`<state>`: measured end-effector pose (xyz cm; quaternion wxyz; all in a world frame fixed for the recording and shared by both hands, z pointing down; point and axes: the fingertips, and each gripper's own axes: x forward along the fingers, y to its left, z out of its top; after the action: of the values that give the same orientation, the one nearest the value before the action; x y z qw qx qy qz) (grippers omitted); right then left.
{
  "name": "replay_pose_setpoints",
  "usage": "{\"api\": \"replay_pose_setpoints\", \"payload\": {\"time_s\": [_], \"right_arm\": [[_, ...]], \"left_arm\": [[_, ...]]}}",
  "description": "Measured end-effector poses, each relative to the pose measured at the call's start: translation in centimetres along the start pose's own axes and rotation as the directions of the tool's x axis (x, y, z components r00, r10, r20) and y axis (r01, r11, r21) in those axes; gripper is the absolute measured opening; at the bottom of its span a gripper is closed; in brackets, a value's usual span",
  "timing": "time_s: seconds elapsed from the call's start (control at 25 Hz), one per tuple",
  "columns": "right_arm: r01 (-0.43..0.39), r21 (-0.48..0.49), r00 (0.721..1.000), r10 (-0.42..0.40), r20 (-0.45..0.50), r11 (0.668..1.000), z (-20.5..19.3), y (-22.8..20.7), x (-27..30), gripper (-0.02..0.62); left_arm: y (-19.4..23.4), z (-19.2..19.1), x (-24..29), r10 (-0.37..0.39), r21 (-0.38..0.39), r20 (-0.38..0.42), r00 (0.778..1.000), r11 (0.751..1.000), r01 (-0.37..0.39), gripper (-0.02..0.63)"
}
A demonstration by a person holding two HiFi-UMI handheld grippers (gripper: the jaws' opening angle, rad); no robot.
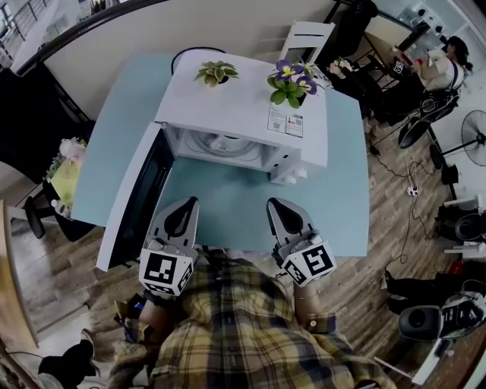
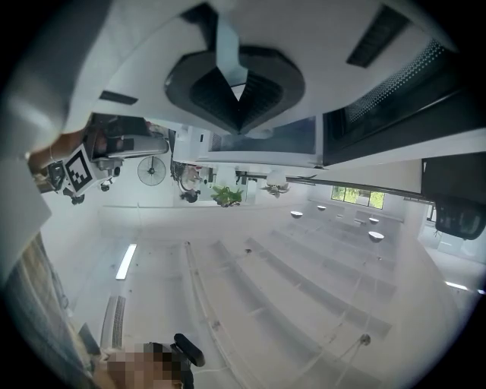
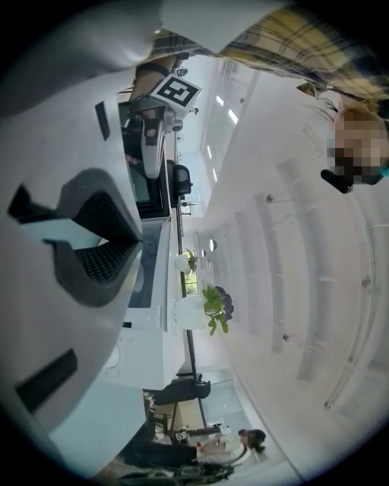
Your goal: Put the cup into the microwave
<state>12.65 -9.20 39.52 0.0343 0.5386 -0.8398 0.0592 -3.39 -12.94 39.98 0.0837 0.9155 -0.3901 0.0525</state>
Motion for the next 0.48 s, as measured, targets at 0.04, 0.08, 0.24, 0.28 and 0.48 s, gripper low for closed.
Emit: {"api": "replay_pose_setpoints", "payload": {"time_s": [0.04, 0.08, 0.24, 0.28, 0.48], "right_arm": [[0.0, 0.0, 1.0, 0.0, 0.002, 1.0, 0.04, -0.07, 0.04, 0.002], [0.001, 0.0, 1.0, -0.001, 0.003, 1.0, 0.06, -0.17, 0.08, 0.002], [0.003, 0.0, 1.0, -0.003, 0.013, 1.0, 0.18, -0.5, 0.17, 0.002], [0.001, 0.0, 1.0, -0.001, 0.015, 1.0, 0.23, -0.52, 0.21, 0.002], [-0.005, 0.004, 1.0, 0.005, 0.011, 1.0, 0.15, -0.59, 0.57, 0.002]], "left_arm": [[0.05, -0.01, 0.07, 0.001, 0.0, 0.0, 1.0, 1.0, -0.001, -0.009], [0.09, -0.02, 0.14, 0.001, 0.0, 0.0, 1.0, 1.0, -0.001, -0.009], [0.13, -0.11, 0.47, -0.001, -0.001, -0.002, 1.0, 1.0, 0.001, -0.009], [0.16, -0.12, 0.55, -0.001, -0.001, -0.003, 1.0, 1.0, 0.001, -0.009], [0.41, -0.17, 0.82, 0.0, -0.002, -0.008, 1.0, 1.0, 0.0, -0.009]]}}
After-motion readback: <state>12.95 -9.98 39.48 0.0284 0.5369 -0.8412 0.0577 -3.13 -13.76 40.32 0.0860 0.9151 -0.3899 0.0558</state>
